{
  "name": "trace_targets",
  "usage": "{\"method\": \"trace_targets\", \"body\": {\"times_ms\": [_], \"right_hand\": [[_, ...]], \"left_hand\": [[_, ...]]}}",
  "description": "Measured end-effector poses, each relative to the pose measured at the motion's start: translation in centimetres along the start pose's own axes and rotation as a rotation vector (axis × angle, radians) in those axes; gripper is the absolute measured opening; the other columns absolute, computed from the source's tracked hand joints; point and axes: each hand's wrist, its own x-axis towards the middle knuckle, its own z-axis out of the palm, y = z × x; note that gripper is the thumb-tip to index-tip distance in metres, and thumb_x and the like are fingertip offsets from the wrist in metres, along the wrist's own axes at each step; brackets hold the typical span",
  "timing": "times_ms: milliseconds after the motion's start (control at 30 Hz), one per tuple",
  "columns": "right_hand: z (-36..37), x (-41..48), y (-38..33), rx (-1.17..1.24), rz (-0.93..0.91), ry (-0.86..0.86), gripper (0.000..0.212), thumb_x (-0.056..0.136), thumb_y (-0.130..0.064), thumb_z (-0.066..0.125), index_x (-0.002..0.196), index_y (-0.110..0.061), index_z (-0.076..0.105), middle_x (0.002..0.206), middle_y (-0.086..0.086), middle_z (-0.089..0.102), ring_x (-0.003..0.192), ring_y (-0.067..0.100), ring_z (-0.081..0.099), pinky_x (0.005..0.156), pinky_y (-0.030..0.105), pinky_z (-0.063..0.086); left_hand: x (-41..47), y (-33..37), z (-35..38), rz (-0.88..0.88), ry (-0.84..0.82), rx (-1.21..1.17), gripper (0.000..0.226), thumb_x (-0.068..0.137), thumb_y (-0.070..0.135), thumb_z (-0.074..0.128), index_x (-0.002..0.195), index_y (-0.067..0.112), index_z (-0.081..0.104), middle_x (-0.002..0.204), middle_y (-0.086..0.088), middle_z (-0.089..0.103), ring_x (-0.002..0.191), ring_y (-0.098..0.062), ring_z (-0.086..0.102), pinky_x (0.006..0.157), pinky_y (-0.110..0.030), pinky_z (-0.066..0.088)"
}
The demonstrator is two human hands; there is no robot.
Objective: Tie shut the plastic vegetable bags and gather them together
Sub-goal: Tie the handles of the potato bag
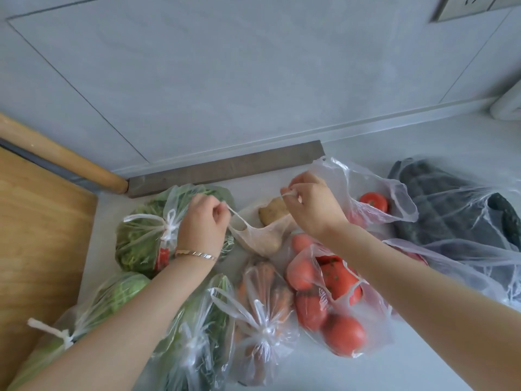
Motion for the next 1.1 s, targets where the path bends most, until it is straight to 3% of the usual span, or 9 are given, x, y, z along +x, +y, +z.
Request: {"method": "trace_targets", "body": {"times_ms": [133,267,333,433,533,633,733,867,1100], "right_hand": [[0.1,-1.5,-0.7,0.128,-0.063,-0.097,0.036,0.086,-0.01,0.049,0.052,-0.018,0.049,0.104,0.0,0.054,0.095,0.008,0.048,0.075,-0.005,0.029],[0.6,-2.3,-0.1,0.157,-0.129,-0.118,0.028,0.094,-0.021,0.044,0.088,0.003,0.057,0.097,0.011,0.068,0.091,0.023,0.061,0.081,0.029,0.046],[0.7,-2.6,0.2,0.171,-0.149,-0.15,0.029,0.096,-0.024,0.04,0.092,0.001,0.054,0.096,0.004,0.069,0.089,0.019,0.061,0.08,0.03,0.045],[0.7,-2.5,0.3,0.18,-0.202,-0.172,0.029,0.097,-0.021,0.036,0.095,0.0,0.056,0.091,-0.006,0.065,0.081,0.001,0.057,0.077,0.007,0.041],[1.2,-1.7,0.4,0.242,-0.185,-0.158,0.026,0.098,-0.02,0.035,0.089,-0.004,0.054,0.08,-0.011,0.062,0.076,-0.005,0.055,0.074,0.004,0.039],[2.0,-0.7,0.4,0.378,-0.09,-0.137,0.022,0.098,-0.018,0.036,0.082,-0.015,0.05,0.069,-0.01,0.058,0.066,-0.004,0.054,0.07,0.006,0.039],[2.7,0.6,0.4,0.536,0.018,-0.117,0.026,0.096,-0.008,0.038,0.08,-0.022,0.053,0.069,-0.005,0.056,0.054,0.0,0.049,0.062,0.009,0.042],[3.2,2.0,0.5,0.542,0.163,-0.15,0.03,0.094,0.0,0.039,0.086,-0.019,0.061,0.069,-0.002,0.052,0.044,-0.002,0.045,0.054,0.006,0.041],[5.0,2.7,1.2,0.672,0.357,-0.229,0.013,0.083,0.0,0.062,0.093,-0.003,0.068,0.046,-0.009,0.061,0.041,0.0,0.048,0.052,0.009,0.046]], "left_hand": [[-0.7,-0.6,-1.2,0.169,-0.173,-0.066,0.024,0.074,-0.003,0.061,0.06,0.008,0.047,0.082,-0.008,0.048,0.071,-0.019,0.047,0.06,-0.009,0.034],[-1.4,-1.1,-2.3,0.277,-0.096,0.089,0.023,0.066,-0.008,0.063,0.056,0.004,0.045,0.085,-0.011,0.058,0.051,-0.014,0.042,0.046,-0.011,0.026],[-1.4,-1.3,-2.2,0.201,-0.006,-0.011,0.022,0.07,-0.006,0.062,0.058,0.004,0.047,0.086,-0.013,0.056,0.053,-0.01,0.041,0.051,-0.009,0.027],[-1.2,-0.5,-1.2,0.127,0.057,-0.12,0.022,0.076,0.001,0.064,0.062,0.007,0.047,0.078,-0.008,0.05,0.065,-0.017,0.044,0.056,-0.008,0.032],[-0.9,0.7,-0.2,-0.016,-0.026,-0.277,0.022,0.077,0.006,0.063,0.059,0.003,0.05,0.067,-0.004,0.051,0.065,-0.019,0.047,0.062,-0.008,0.036],[0.0,1.9,0.1,-0.401,-0.239,-0.734,0.032,0.078,0.005,0.053,0.047,0.008,0.049,0.068,-0.001,0.066,0.073,-0.016,0.056,0.069,-0.022,0.041],[0.6,2.6,0.3,-0.562,-0.312,-1.183,0.034,0.086,-0.004,0.039,0.058,0.011,0.048,0.066,-0.003,0.067,0.078,-0.023,0.062,0.084,-0.032,0.045],[0.1,1.6,1.4,-0.461,-0.365,-1.038,0.031,0.093,0.001,0.042,0.09,0.022,0.065,0.077,0.0,0.058,0.072,-0.009,0.067,0.087,-0.031,0.05],[0.8,1.4,2.6,-0.478,-0.351,-0.954,0.023,0.081,-0.01,0.057,0.075,0.009,0.068,0.046,0.004,0.062,0.043,-0.005,0.054,0.047,-0.016,0.046]]}}
